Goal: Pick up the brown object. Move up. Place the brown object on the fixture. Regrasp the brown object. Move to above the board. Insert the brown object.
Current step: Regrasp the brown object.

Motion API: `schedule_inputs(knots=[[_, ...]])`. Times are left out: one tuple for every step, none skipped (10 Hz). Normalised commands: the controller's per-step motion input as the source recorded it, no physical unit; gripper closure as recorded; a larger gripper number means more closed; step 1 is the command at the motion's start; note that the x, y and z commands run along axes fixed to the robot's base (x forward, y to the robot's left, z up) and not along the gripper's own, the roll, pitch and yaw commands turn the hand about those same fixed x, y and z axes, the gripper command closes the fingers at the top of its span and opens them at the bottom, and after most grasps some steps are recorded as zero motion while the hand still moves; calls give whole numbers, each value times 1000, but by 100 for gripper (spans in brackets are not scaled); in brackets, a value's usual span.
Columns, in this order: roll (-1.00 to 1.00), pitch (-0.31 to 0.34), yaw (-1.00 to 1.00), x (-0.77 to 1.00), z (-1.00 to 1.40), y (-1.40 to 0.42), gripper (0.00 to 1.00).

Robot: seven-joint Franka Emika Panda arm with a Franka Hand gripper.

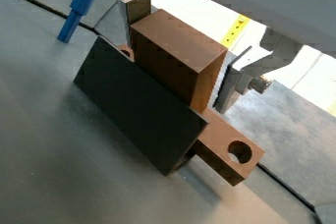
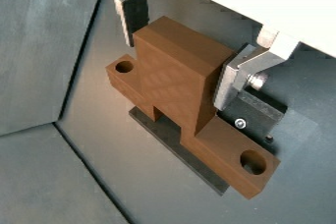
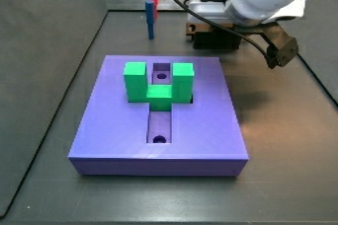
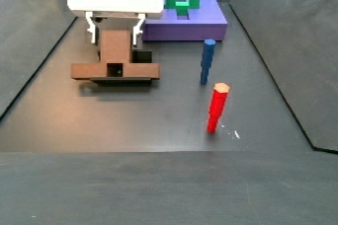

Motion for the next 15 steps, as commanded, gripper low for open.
schedule_inputs(knots=[[-229,0,0,0,34,109,0],[-294,-97,0,-109,103,149,0],[-311,-34,0,-40,51,123,0],[-243,-60,43,-43,9,54,0],[-120,0,40,0,0,0,0],[-37,0,0,0,-34,0,0],[-26,-40,31,0,-60,0,0],[-29,-60,60,0,-34,0,0],[-37,-51,43,0,0,0,0],[-3,-57,54,0,0,0,0],[0,-166,91,0,-29,0,0],[0,-74,74,0,-29,0,0],[34,-29,26,0,-31,0,0],[66,0,0,0,-14,0,0],[0,0,0,0,-20,0,0]])
